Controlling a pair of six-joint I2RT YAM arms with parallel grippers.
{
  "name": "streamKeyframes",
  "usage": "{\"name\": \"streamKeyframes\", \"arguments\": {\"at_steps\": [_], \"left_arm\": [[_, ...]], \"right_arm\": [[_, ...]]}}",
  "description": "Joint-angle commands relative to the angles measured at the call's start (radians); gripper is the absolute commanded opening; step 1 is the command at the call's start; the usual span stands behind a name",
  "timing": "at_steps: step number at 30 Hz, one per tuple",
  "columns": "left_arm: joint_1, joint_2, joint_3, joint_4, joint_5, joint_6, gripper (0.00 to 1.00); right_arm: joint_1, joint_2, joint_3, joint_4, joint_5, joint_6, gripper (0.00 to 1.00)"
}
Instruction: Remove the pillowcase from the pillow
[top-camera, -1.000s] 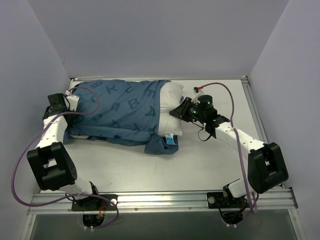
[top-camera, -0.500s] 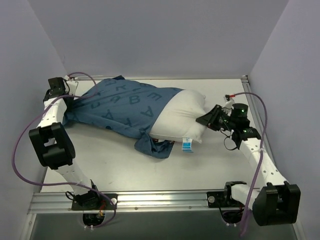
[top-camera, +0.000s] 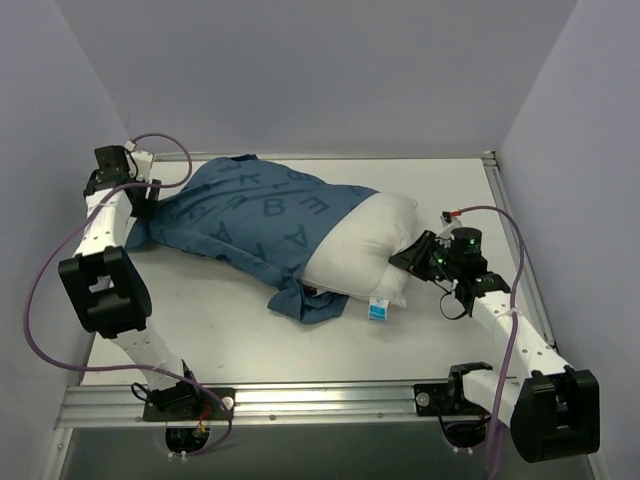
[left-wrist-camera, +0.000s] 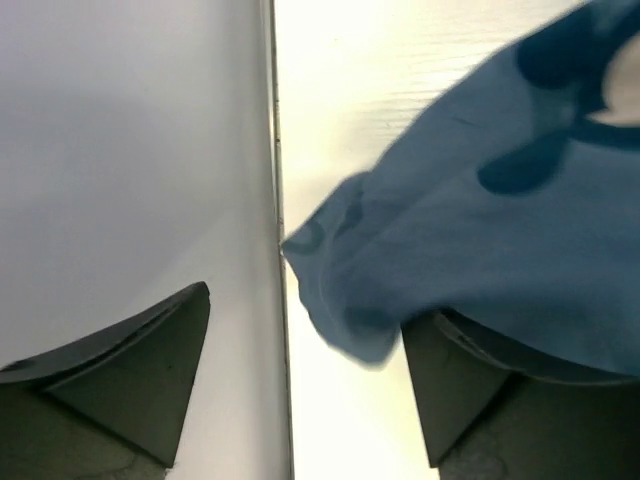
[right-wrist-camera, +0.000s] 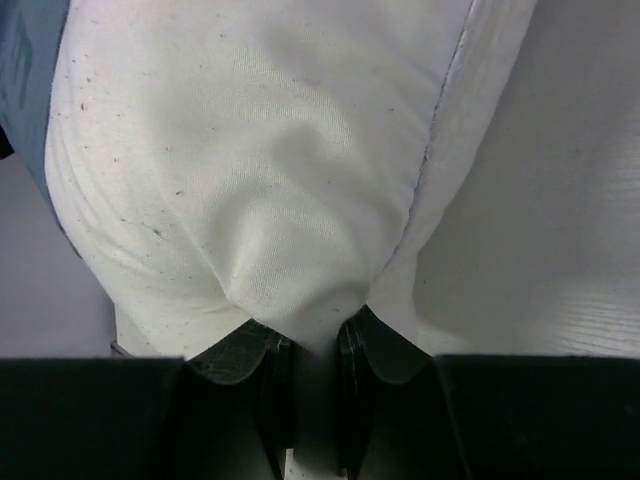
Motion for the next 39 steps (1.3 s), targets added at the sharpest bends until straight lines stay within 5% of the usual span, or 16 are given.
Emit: {"name": "streamKeyframes", "arguments": {"at_steps": [1,6,10,15,18,26,31,35,39], "left_arm": [[-0.003,-0.181,0.002,-0.037,0.167,-0.030,0.87],[-0.133,-0.374,0.025,-0.144,0.451,-0.027,0.94],[-0.407,-0.414,0.057,-0.189,0.436,0.016,0.97],[-0.749,-0.223,0.190,-0.221,0.354,0.012,0.97],[-0.849,-0.045,0.345,-0.288,0.380,0.015,0.87],[-0.905,0.280,0.638,-0.431,0.364,0.073,0.74],[-0.900,0.307,0.657,-0.415,0.350,0.041,0.35],[-0.889,0.281,0.643,-0.387,0.347,0.032,0.32],[-0.863,0.285,0.664,-0.358,0.295,-0.008,0.10]], "right_arm": [[0.034,0.044,0.022,0.067,0.059,-0.022,0.00],[0.129,0.139,0.041,0.065,-0.013,-0.077,0.00],[0.287,0.182,0.051,0.038,-0.020,-0.110,0.00],[0.422,0.154,0.057,-0.055,0.059,-0.137,0.00],[0.444,0.136,0.019,-0.055,0.066,-0.122,0.00],[0.459,0.067,-0.057,-0.009,0.067,-0.067,0.00],[0.464,0.039,-0.054,-0.038,0.072,-0.070,0.00],[0.464,0.013,-0.077,-0.066,0.069,-0.044,0.00],[0.466,-0.062,-0.113,-0.100,0.085,-0.018,0.00]]}}
